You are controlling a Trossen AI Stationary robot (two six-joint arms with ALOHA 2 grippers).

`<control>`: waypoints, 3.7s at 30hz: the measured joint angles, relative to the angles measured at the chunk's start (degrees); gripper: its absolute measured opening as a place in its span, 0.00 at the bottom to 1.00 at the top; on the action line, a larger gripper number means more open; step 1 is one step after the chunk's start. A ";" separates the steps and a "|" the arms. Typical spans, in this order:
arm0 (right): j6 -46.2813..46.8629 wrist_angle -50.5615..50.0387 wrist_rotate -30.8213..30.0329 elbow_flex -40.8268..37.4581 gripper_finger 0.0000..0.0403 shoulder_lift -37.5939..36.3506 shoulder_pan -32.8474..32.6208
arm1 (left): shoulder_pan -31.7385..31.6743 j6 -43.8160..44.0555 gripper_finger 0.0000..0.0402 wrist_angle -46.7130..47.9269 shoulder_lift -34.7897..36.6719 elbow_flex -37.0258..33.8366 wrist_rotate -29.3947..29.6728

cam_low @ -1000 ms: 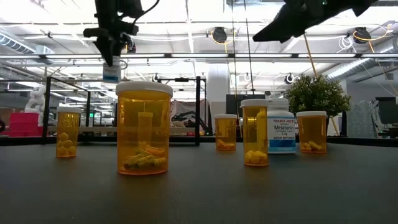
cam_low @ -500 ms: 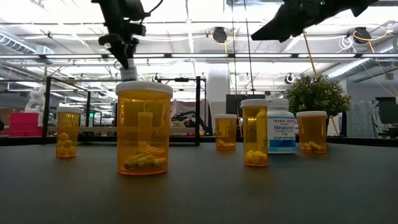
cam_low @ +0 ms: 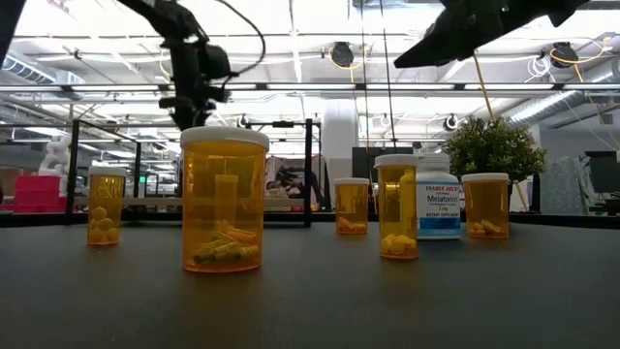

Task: Pick and place medicine bottles onto shelf by color
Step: Put the white pill bottle on the shelf

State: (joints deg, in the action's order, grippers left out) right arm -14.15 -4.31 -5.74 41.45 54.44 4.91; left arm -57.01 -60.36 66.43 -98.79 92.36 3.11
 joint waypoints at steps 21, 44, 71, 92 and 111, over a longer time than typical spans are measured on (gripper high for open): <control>-4.24 -0.27 9.10 0.00 0.00 0.00 8.97 | -2.97 -4.22 0.47 0.26 -4.76 0.02 0.17; -3.57 -0.68 9.27 0.00 0.00 0.00 9.01 | -6.33 -7.99 0.48 1.82 -4.73 -5.27 3.69; -3.50 -0.68 9.27 0.00 0.00 0.02 9.01 | -6.73 -7.89 0.48 0.82 -4.73 -5.29 2.28; -3.50 -0.68 9.24 0.00 0.00 0.02 9.01 | -6.77 -7.68 0.53 0.83 -4.73 -5.29 2.45; -3.53 -0.68 9.24 0.00 0.00 0.02 8.99 | -6.72 -6.42 0.48 0.04 -4.71 -5.29 3.17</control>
State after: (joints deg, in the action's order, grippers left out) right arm -17.67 -4.99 3.51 41.45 54.46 13.90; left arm -63.74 -66.78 66.48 -103.50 87.07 6.29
